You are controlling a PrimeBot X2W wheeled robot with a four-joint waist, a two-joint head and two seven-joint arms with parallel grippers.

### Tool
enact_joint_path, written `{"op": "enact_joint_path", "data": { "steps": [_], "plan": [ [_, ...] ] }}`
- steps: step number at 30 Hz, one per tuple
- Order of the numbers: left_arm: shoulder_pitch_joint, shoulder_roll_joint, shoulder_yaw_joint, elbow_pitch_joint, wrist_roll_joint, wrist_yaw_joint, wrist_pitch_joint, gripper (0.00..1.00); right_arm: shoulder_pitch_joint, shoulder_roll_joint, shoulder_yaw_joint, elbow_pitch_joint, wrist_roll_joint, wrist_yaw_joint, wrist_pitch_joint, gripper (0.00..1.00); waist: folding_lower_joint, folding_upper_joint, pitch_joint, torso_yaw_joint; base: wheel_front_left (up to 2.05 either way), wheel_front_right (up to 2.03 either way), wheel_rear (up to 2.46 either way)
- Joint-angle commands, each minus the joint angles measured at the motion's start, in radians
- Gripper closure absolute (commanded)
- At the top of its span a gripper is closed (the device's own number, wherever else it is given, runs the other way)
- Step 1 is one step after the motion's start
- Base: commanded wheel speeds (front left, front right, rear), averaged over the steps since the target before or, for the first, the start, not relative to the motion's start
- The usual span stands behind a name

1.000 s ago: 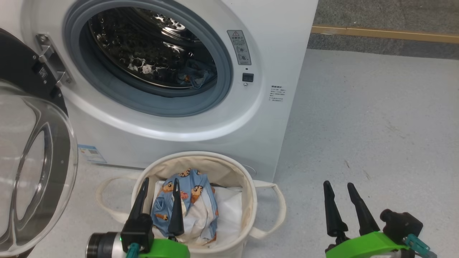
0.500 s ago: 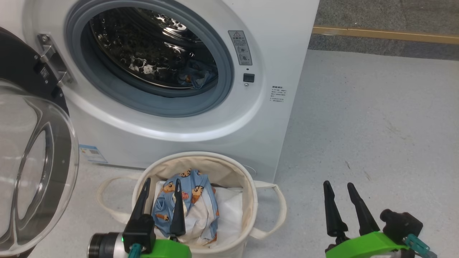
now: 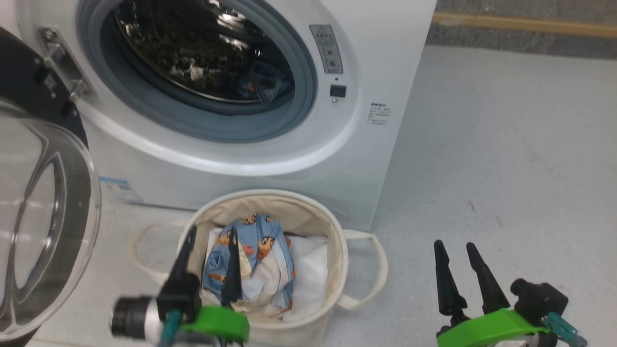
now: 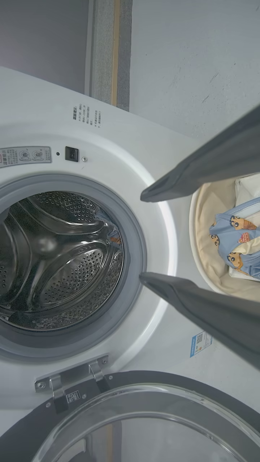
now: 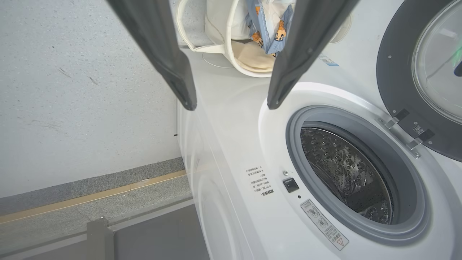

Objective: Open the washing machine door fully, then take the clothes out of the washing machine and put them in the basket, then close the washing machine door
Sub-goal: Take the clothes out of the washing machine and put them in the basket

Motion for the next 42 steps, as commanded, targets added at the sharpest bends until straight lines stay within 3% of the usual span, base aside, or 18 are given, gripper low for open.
{"op": "enact_joint_path", "data": {
  "steps": [1,8,16,22,27,33,42],
  "plan": [
    [-0.092,0.018,0.047,-0.015,0.005,-0.017,-0.005,0.0,-0.041,0.0,0.025,-0.038,-0.01,0.001,-0.012,0.0,0.0,-0.0001,0.034,0.005,0.0,0.0,0.0],
    [-0.335,0.042,0.116,0.111,-0.034,-0.103,-0.005,0.0,-0.09,0.0,0.035,-0.055,-0.042,0.001,-0.012,0.0,0.0,-0.0001,0.16,0.001,0.0,0.0,0.0],
    [-0.689,0.101,0.187,0.349,-0.146,-0.289,0.002,0.0,-0.169,0.0,0.045,-0.087,-0.05,0.001,-0.012,0.0,0.0,-0.0001,0.356,-0.058,0.0,0.0,0.0],
    [-0.891,0.165,0.174,0.492,-0.181,-0.355,0.062,0.0,-0.216,0.0,0.059,-0.091,-0.026,0.001,-0.012,0.0,0.0,-0.0001,0.447,-0.112,0.0,0.0,0.0],
    [-1.031,0.181,0.15,0.587,-0.288,-0.375,0.132,0.0,-0.243,0.0,0.077,-0.092,-0.011,0.001,-0.012,0.0,0.0,-0.0001,0.491,-0.158,0.0,0.0,0.0],
    [-1.147,0.192,-0.017,0.552,-0.535,-0.376,0.261,0.0,-0.256,0.0,0.079,-0.1,-0.008,0.001,-0.012,0.0,0.0,-0.0001,0.537,-0.192,0.0,0.0,0.0],
    [-1.294,0.257,-0.127,0.611,-0.661,-0.376,0.339,0.0,-0.257,0.0,0.098,-0.105,-0.003,0.001,-0.012,0.0,0.0,-0.0001,0.585,-0.24,0.0,0.0,0.0]
  ]
}}
